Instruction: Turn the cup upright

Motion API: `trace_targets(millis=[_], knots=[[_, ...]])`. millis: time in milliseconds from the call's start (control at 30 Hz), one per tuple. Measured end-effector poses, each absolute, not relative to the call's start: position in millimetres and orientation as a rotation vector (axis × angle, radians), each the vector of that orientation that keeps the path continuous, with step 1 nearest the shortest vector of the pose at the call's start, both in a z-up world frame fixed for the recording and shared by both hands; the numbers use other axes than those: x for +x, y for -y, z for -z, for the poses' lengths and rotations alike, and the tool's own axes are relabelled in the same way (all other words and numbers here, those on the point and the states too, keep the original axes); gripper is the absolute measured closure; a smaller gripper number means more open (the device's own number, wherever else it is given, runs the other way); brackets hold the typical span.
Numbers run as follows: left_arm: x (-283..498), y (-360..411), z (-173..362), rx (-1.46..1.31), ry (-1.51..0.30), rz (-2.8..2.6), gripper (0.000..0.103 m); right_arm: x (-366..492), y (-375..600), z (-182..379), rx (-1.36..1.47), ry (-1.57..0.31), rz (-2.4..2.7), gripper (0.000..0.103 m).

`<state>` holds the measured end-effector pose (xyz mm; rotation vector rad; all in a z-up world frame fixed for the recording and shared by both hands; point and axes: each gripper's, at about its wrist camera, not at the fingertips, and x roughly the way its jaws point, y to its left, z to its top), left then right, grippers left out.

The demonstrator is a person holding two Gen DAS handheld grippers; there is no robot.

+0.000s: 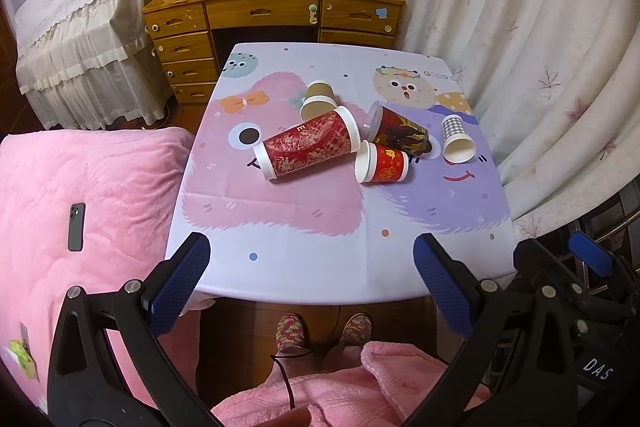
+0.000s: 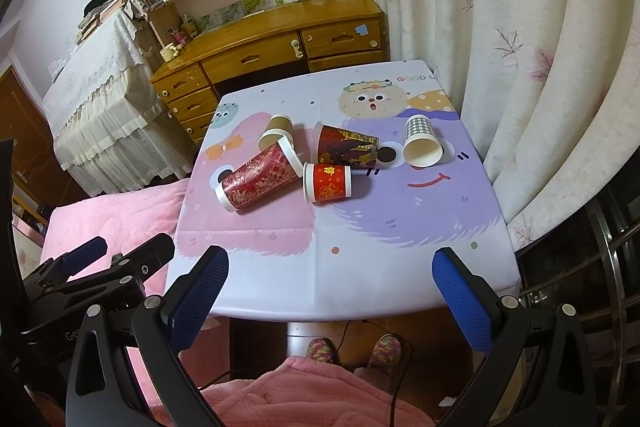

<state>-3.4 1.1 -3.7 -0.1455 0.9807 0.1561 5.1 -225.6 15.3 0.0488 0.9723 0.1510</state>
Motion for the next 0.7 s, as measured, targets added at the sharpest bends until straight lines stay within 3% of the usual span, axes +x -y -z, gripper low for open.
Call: trace_targets(millis=[700], knots=[[-5.3, -1.6, 4.7, -0.146, -0.98, -0.155, 0.003, 1.2, 224.1, -11.2, 0.049, -0.975, -0.15, 0.0]])
